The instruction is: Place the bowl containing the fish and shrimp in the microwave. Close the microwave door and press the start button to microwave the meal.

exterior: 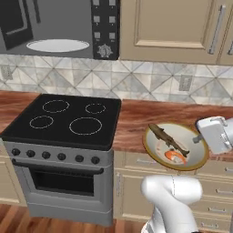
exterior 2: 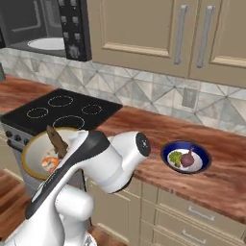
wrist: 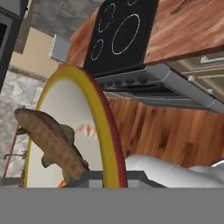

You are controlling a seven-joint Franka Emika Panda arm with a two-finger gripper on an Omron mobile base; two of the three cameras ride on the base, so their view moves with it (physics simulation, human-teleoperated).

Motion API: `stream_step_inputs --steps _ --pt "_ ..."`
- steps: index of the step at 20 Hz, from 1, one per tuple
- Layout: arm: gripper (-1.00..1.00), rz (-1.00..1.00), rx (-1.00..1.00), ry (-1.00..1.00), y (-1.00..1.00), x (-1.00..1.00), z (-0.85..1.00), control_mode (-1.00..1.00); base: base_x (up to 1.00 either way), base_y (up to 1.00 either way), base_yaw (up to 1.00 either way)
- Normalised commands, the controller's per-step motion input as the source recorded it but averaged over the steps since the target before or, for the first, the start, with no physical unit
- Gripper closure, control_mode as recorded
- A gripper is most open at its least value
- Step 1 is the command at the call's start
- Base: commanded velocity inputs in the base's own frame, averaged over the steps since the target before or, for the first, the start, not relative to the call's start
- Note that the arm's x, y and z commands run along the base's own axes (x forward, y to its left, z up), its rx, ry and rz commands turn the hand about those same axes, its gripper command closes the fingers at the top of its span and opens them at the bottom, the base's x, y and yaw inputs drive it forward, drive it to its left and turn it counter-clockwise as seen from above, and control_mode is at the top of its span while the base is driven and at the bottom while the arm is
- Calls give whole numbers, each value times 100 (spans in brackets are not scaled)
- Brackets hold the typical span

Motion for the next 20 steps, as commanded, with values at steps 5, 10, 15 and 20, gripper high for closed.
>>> stream_step_inputs --steps 5,10,15,20 --pt "100 0 0 0 0 0 0 100 18 100 29" --pt "100 0 0 0 0 0 0 100 24 88 7" --pt "100 0 0 0 0 0 0 100 6 70 -1" --pt "100 0 0 0 0 0 0 100 1 68 -11"
